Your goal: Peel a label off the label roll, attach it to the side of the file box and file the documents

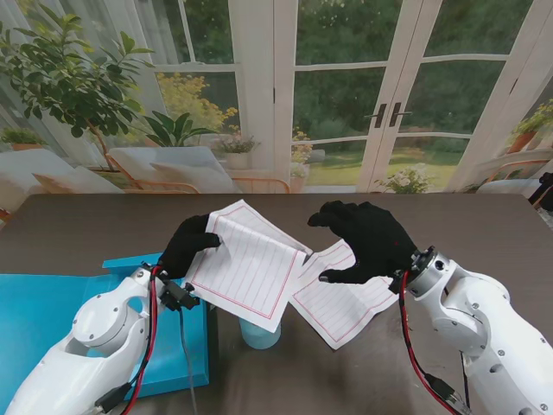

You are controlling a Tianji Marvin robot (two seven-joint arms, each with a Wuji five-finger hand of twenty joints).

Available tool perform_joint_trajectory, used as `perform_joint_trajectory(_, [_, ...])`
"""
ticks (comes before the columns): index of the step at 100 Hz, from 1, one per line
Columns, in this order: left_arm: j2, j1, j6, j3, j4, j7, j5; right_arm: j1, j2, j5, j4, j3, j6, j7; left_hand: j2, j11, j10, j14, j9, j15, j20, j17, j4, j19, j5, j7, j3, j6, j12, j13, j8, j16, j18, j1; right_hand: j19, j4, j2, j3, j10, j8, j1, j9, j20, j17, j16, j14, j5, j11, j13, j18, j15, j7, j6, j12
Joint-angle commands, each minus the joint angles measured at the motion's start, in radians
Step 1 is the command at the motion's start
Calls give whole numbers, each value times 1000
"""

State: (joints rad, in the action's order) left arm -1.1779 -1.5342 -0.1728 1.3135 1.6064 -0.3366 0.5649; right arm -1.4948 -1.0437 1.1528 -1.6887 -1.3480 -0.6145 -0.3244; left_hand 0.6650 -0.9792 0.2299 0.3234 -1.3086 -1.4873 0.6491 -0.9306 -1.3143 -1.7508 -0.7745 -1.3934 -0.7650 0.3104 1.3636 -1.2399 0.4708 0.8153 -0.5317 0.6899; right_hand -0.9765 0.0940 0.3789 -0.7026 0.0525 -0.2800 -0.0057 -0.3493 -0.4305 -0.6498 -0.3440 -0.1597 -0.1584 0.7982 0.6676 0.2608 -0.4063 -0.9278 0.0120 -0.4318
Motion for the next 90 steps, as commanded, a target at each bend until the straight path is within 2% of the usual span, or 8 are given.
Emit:
perform_joint_trajectory(1, [19,-23,5,21,19,-4,-10,0,-9,11,11,11,7,7,12,-26,-108,-77,-50,-73,-8,-32,-35,-140,-31,-102,-74,78,9,-29,24,-8,26,55,20,-24,-23,-12,24,-8,-30,-16,7,350,9,-16,-32,-35,-13,36,11,16,36,21])
perform_joint_trajectory(23, [34,-114,33,115,110,34,-111,3,-31,-129,42,51,52,61,12,-25,-107,-77,-48,-73,-8,-27,-35,-137,-28,-103,-74,78,16,-29,25,-9,25,55,18,-37,-39,33,-8,-18,76,-159,7,332,8,-22,-163,-92,45,40,18,55,93,33])
perform_joint_trajectory(39, [40,-188,39,176,176,59,-163,4,-45,-220,63,83,97,85,13,-23,-108,-77,-48,-73,-8,-25,-33,-135,-27,-104,-72,76,18,-29,25,-9,25,54,20,-39,-35,46,-4,-23,117,-217,8,331,4,-29,-218,-111,69,45,23,66,90,35])
perform_joint_trajectory(71, [40,-329,27,299,248,124,-269,27,-57,-254,119,134,136,44,12,-21,-106,-75,-48,-71,-7,-12,-34,-126,-24,-105,-73,74,23,-29,23,-10,25,55,8,-40,-38,66,-9,-30,146,-266,1,315,-9,-25,-263,-122,108,41,14,75,85,28])
perform_joint_trajectory(90, [31,-422,16,365,270,186,-337,37,-65,-290,141,152,166,41,12,-20,-105,-74,-47,-70,-5,-7,-36,-122,-24,-105,-75,75,29,-29,21,-10,25,55,5,-41,-32,70,-8,-31,161,-271,-1,319,-13,-28,-266,-127,110,41,15,82,76,26])
